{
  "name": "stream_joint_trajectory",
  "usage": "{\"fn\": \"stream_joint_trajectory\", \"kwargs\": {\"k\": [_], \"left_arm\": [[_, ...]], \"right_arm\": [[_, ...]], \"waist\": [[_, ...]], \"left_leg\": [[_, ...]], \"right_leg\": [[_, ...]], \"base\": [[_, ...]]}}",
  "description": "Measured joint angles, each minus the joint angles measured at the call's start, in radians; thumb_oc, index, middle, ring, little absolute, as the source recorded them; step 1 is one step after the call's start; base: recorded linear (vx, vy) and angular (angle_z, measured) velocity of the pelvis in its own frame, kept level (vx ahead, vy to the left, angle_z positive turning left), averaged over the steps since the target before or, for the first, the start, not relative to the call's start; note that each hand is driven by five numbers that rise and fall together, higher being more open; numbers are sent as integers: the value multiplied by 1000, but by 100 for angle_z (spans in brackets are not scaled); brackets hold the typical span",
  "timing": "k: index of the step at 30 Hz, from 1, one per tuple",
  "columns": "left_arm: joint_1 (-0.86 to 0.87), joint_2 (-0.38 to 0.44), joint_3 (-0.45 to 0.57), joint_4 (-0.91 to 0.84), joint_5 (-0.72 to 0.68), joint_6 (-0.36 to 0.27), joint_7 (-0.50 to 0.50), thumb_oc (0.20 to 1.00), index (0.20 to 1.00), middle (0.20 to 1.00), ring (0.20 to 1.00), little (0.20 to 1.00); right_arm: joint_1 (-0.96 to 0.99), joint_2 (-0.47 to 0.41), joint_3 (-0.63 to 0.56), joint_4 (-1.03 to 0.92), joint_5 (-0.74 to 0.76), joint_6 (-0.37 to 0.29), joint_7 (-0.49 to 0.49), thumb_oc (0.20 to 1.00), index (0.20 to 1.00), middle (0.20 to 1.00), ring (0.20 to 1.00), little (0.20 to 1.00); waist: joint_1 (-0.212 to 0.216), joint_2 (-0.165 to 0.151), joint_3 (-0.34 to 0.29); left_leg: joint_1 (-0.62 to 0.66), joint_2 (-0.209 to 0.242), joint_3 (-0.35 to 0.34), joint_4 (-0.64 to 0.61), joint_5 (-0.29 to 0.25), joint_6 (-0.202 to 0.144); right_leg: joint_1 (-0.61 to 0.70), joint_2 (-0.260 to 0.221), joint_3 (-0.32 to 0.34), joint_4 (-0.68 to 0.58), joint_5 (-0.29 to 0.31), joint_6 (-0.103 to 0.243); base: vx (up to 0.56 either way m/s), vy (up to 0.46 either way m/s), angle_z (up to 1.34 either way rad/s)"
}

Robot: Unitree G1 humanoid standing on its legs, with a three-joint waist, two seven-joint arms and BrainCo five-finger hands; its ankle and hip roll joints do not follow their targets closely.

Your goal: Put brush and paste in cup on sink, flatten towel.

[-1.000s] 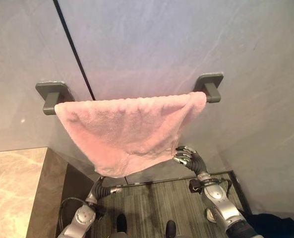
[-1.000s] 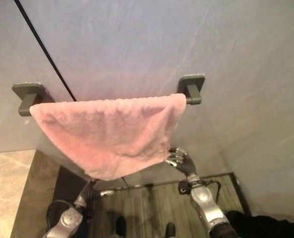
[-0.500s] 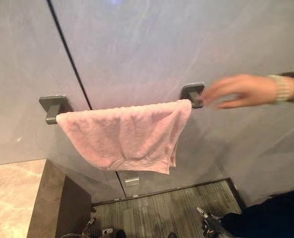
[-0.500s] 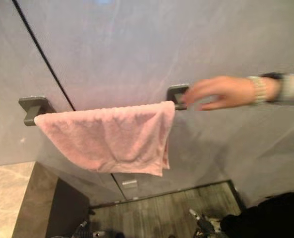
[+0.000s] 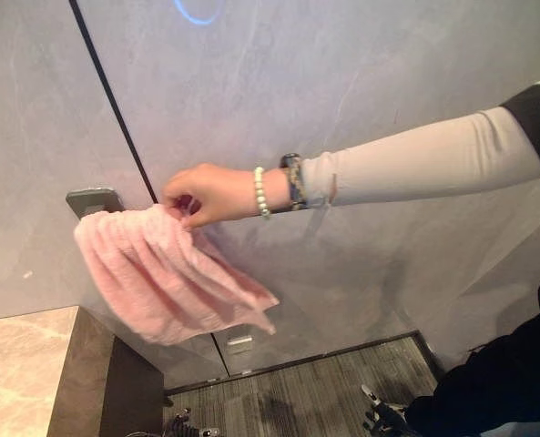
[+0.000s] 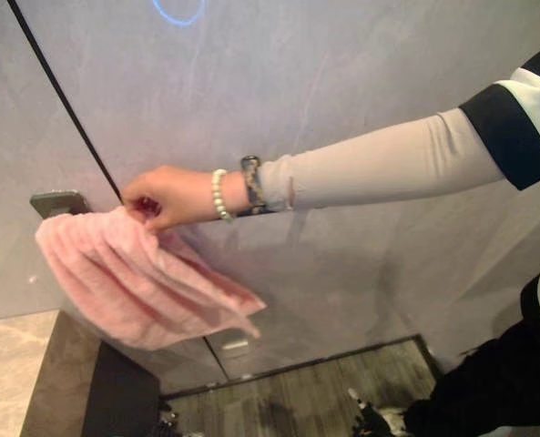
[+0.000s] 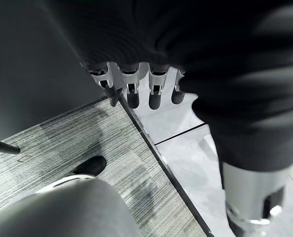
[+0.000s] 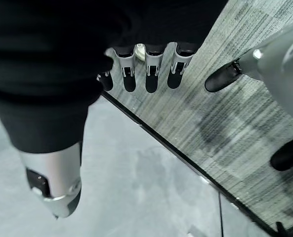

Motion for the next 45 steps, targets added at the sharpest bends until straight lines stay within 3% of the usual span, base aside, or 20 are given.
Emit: {"fn": "stream_joint_trajectory", "kwargs": {"k": [7,8,9,11,13,14,16,18,19,24,26,27,29,31,34,36,40,45], "left_arm": [[0,30,-115,-127,118,3,-2,1000,1000,1000,1000,1000],[3,75,-188,-239,163,-3,-10,1000,1000,1000,1000,1000],[-7,84,-189,-268,190,1,-12,1000,1000,1000,1000,1000],[35,197,-229,-514,242,6,-50,1000,1000,1000,1000,1000],[80,277,-153,-722,240,4,-96,1000,1000,1000,1000,1000],[131,378,-89,-924,231,20,-142,1000,1000,1000,1000,1000],[206,538,2,-1165,220,12,-195,1000,1000,1000,1000,1000],[208,612,86,-1240,213,10,-222,1000,1000,1000,1000,1000],[273,793,197,-1448,213,22,-273,1000,1000,1000,1000,1000],[421,953,497,-1708,194,-15,-356,1000,1000,1000,1000,1000],[507,990,608,-1712,121,-26,-389,1000,1000,1000,1000,1000],[529,1015,636,-1695,62,-20,-408,1000,1000,1000,1000,1000],[541,1014,667,-1675,2,-18,-421,1000,1000,1000,1000,1000],[570,1020,735,-1656,-161,-17,-434,1000,1000,1000,1000,1000],[573,1058,816,-1570,-310,-26,-428,1000,1000,1000,1000,1000],[559,1100,807,-1496,-319,-36,-422,1000,1000,1000,1000,1000],[431,1099,705,-1380,-319,-43,-384,1000,1000,1000,1000,1000],[316,1097,618,-1324,-320,-45,-346,1000,1000,1000,1000,1000]], "right_arm": [[-4,-2,-82,31,73,16,10,1000,1000,1000,1000,1000],[-7,-8,-82,26,93,16,9,1000,1000,1000,1000,1000],[-9,-10,-81,20,97,16,8,1000,1000,1000,1000,1000],[-3,-25,-58,-67,83,16,7,1000,1000,1000,1000,1000],[10,-83,24,-199,-27,15,-11,1000,1000,1000,1000,1000],[24,-132,60,-340,-111,17,-24,1000,1000,1000,1000,1000],[47,-191,89,-527,-206,2,-32,1000,1000,1000,1000,1000],[18,-221,80,-583,-259,-19,-33,1000,1000,1000,1000,1000],[2,-252,109,-659,-301,-20,-31,1000,1000,1000,1000,1000],[-84,-343,208,-800,-437,19,18,1000,1000,1000,1000,1000],[-168,-411,230,-823,-549,57,39,1000,1000,1000,1000,1000],[-222,-506,286,-871,-620,93,55,1000,1000,1000,1000,1000],[-236,-564,280,-911,-653,96,82,1000,1000,1000,1000,1000],[-214,-499,231,-897,-646,97,76,1000,1000,1000,1000,1000],[-215,-498,248,-936,-644,98,84,1000,1000,1000,1000,1000],[-215,-498,250,-943,-643,98,95,1000,1000,1000,1000,1000],[-250,-485,272,-950,-646,98,92,1000,1000,1000,1000,1000],[-289,-425,303,-945,-639,98,71,1000,1000,1000,1000,1000]], "waist": [[-1,14,14],[0,17,25],[0,21,27],[-1,23,44],[0,29,58],[2,30,62],[1,28,70],[21,38,66],[42,30,79],[80,30,96],[112,32,97],[116,35,100],[124,40,103],[134,44,110],[147,65,124],[147,67,125],[147,72,130],[136,61,141]], "left_leg": [[0,1,-1,0,-3,3],[0,1,-1,0,-2,3],[0,1,-1,0,-2,3],[-1,2,0,-1,-1,2],[-3,2,0,-1,2,-2],[-3,3,-3,-1,1,-3],[1,3,-9,-1,2,-4],[0,2,-15,-1,4,-7],[-5,3,-29,-1,5,-9],[-17,-5,-63,0,9,-14],[-23,-6,-79,-1,8,-21],[-36,-6,-81,-1,8,-20],[-53,-4,-84,0,20,-17],[-56,-5,-85,0,23,-17],[-77,-6,-99,0,23,-18],[-107,-2,-94,0,24,-18],[-153,-3,-75,4,58,-11],[-174,-5,-47,4,62,-9]], "right_leg": [[0,1,0,-2,-3,-2],[0,1,0,-2,-2,-2],[1,1,1,-3,-2,-1],[-1,2,2,-5,0,0],[1,1,0,-8,3,4],[5,2,-3,-8,3,3],[16,3,-19,-1,2,4],[19,3,-22,-3,0,3],[21,5,-31,-8,-1,2],[29,-1,-72,0,-4,5],[35,0,-82,0,-9,4],[23,-1,-86,0,-8,5],[13,0,-102,0,-6,5],[14,0,-106,0,-7,4],[6,-1,-124,0,-6,5],[-20,-1,-135,0,-8,4],[-75,-5,-128,0,9,9],[-117,-9,-99,1,25,12]], "base": [[-5,-2,0],[-32,-21,0],[0,0,0],[-24,-34,-2],[-6,-38,1],[-1,-27,9],[-7,-20,15],[10,-24,14],[16,-21,18],[-19,-21,26],[-38,13,19],[-32,22,16],[-15,22,19],[-12,24,6],[12,57,18],[1,60,19],[9,103,-4],[17,92,-19]]}}
